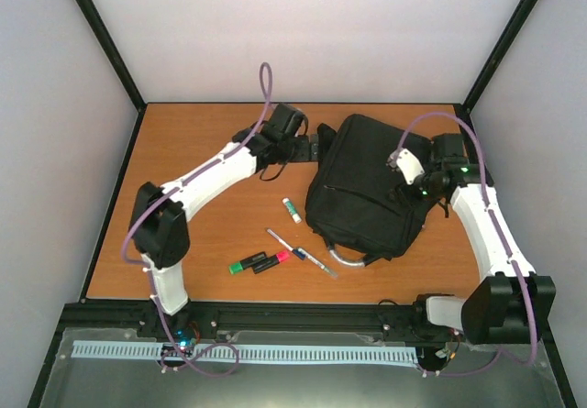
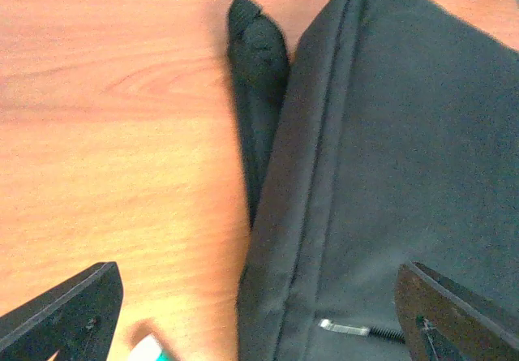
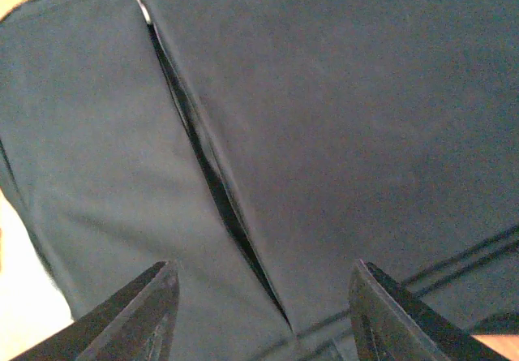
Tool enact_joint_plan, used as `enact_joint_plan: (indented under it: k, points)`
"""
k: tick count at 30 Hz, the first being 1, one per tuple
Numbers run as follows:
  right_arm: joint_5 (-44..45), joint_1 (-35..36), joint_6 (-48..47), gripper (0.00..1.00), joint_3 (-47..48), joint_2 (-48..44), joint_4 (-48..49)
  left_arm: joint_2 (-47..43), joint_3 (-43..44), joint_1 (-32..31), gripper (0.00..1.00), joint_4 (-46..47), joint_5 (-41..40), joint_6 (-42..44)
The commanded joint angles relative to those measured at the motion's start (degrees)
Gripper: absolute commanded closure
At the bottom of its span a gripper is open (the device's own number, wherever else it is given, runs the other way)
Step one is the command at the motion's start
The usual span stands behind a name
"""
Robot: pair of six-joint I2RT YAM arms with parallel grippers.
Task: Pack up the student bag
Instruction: Adjust the stationery at the center of the board, then pick up the stationery from the center of the board.
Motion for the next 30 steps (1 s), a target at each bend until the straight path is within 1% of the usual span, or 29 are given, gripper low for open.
enact_joint_plan:
  k: [1,4,7,9,13,18,22,30]
  points:
    - [9.23,8.06,7.1,0.42,1.1,0.57,8.92,-5.88,-8.77,0.16,0.06,-2.39,-3.74,-3.88]
    - [12.73,11.72,8.05,0.45,0.58,1.57,11.48,-9.64,-14.53,0.16,0.06,-2.98,-5.14,-5.15]
    - [11.38,13.17,9.15,0.48,-0.67,2.1,13.79,-11.76,-19.27,0.16,0.09,-3.13,-5.05,-6.83]
    - [9.95,13.23,9.4,0.49,-3.34,1.4,16.6,-12.61,-21.9,0.2,0.12,-3.01,-4.53,-8.21]
    - [10.51,13.23,9.11,0.48,-9.53,-2.07,22.3,-12.35,-24.98,0.17,0.21,-2.92,-3.19,-9.9]
    - [10.56,13.23,9.13,0.46,-11.77,-3.75,23.78,-9.38,-25.69,0.08,0.28,-2.45,0.17,-12.21]
    - [12.02,13.18,8.67,0.45,-11.82,-2.19,23.76,-7.16,-25.1,-1.0,0.28,-1.7,0.62,-13.09]
    - [11.29,13.23,8.82,0.44,-11.97,-2.43,23.54,-0.1,-19.88,-1.86,0.29,-4.18,-0.77,-13.75]
